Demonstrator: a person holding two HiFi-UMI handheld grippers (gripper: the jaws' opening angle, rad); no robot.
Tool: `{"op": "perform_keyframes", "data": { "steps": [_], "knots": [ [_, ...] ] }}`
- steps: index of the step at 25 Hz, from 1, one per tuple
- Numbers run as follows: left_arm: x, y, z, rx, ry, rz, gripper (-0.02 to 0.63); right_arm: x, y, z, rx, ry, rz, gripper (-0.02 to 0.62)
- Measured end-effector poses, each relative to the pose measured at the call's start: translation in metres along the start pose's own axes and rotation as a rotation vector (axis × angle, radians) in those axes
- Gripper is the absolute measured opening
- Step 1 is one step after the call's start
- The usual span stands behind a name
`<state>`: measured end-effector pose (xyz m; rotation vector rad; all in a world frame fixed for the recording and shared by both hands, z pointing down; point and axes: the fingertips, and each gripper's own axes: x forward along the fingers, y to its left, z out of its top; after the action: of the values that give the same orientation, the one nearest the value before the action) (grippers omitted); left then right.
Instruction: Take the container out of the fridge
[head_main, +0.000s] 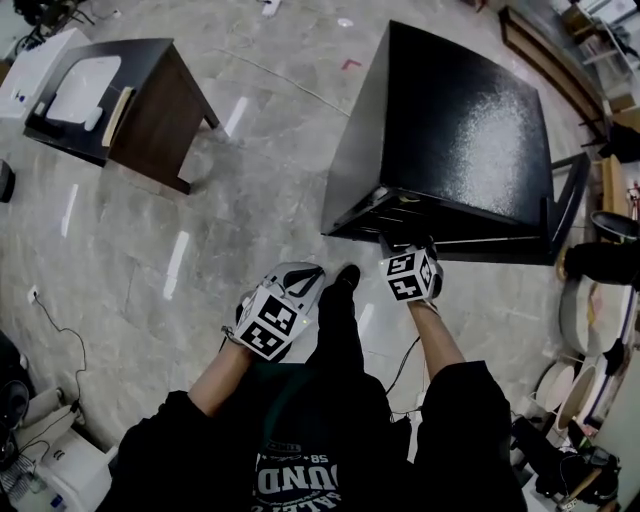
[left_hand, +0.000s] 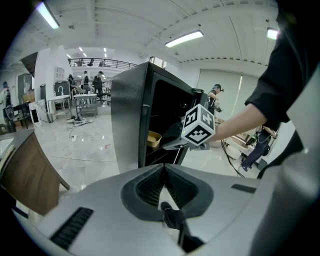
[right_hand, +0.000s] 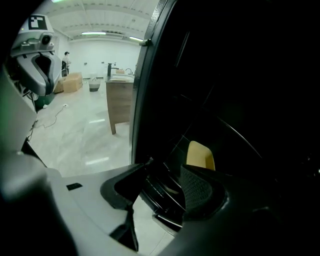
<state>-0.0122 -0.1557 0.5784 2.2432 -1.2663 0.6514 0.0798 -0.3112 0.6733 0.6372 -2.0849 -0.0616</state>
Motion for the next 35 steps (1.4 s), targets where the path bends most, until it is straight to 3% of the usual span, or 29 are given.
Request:
{"op": "perform_keyframes", "data": {
  "steps": [15,35],
  "knots": [
    [-0.006,0.018,-0.029,-0.092,0.043,0.072,0.014,0.052,-0.047,-0.018,-0.194,0.125,-0.019,0.202],
    [-0.01,0.041,-0.064,-0.177,0.097,0.147,0.014,0.111,-0.064,-0.04,-0.251,0.212,0.005,0.201]
  ]
}}
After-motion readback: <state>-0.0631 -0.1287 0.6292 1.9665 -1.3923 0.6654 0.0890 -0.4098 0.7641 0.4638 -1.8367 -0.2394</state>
